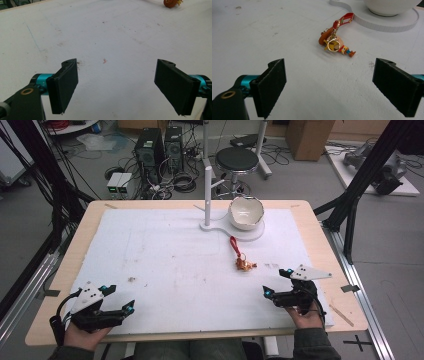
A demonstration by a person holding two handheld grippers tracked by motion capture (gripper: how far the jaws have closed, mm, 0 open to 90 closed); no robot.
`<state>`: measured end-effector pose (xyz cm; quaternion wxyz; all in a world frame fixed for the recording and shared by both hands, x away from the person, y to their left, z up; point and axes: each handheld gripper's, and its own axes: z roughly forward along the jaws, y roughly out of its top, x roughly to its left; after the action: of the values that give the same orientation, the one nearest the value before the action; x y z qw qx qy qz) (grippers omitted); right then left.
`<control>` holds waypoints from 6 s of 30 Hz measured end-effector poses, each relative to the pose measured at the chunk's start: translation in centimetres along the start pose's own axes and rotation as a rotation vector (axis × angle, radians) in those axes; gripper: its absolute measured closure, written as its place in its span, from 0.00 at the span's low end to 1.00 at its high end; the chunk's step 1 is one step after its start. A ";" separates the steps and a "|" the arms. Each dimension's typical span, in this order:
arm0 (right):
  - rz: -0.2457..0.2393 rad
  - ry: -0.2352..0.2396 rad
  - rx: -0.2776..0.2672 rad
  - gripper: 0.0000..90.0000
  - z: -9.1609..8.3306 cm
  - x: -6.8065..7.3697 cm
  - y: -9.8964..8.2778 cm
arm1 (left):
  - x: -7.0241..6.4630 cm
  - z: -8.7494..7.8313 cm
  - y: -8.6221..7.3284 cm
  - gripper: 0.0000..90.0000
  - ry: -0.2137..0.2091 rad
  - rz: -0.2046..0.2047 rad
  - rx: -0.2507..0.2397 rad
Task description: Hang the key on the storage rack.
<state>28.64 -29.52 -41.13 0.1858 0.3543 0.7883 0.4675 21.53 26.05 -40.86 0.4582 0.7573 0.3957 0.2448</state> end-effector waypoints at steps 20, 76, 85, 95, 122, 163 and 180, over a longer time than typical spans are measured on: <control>0.005 0.009 0.009 0.12 0.1 0.1 0.2 | -0.2 -0.2 -0.1 0.22 -0.007 0.004 -0.009; 0.050 0.036 0.142 0.16 6.6 -2.3 11.7 | -0.1 0.0 0.1 0.21 0.003 -0.001 -0.020; 0.077 0.025 0.170 0.21 7.8 -3.0 13.1 | -0.1 0.2 0.1 0.21 0.002 -0.002 -0.021; 0.100 -0.001 0.224 0.35 10.3 -3.4 14.2 | 0.0 0.3 0.1 0.21 -0.001 -0.004 -0.025; 0.189 -0.020 0.418 0.58 15.6 -3.9 12.2 | 0.0 0.4 0.1 0.21 -0.010 0.000 -0.022; 0.261 -0.028 0.499 0.81 17.4 -4.0 10.9 | 0.0 0.5 0.2 0.21 -0.014 0.004 -0.016; 0.251 -0.014 0.475 0.94 16.8 -3.7 11.1 | 0.0 0.5 0.2 0.21 -0.012 0.003 -0.022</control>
<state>45.93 -18.64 -39.92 0.0435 0.4862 0.8244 0.2865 21.93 25.73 -40.90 0.4685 0.7542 0.3893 0.2454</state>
